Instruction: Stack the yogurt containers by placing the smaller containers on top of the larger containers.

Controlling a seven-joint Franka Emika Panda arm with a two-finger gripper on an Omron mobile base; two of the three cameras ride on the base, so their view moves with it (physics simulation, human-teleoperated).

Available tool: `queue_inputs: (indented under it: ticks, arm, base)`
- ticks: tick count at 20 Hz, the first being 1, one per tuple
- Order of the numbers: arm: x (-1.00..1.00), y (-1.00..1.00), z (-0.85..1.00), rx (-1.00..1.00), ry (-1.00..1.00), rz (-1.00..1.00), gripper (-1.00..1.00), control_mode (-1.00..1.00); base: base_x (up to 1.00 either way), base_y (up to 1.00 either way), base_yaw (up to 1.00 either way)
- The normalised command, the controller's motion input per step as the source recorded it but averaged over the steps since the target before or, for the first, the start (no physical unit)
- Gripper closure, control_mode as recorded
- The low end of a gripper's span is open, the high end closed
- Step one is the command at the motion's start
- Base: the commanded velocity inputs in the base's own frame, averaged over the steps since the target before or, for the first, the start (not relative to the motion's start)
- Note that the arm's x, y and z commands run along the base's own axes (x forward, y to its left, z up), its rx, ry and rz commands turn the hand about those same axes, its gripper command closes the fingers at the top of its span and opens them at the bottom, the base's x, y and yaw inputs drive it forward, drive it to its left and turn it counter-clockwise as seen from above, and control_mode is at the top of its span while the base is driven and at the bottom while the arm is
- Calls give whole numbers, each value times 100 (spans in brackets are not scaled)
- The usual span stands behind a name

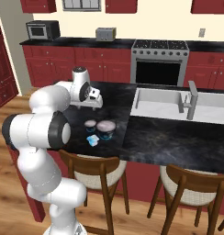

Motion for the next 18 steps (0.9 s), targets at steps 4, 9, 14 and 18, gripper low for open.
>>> queue_inputs:
  ticks: [4,9,14,18]
  arm:
    - [31,0,-21,0,1,0,-100,-100]
    - [32,0,-20,0,0,0,-100,-100]
    - [19,1,-19,0,2,0,-100,-100]
    - [19,4,-17,0,1,0,-100,-100]
  base:
    - [0,0,0]
    - [0,0,0]
    - [0,0,0]
    - [0,0,0]
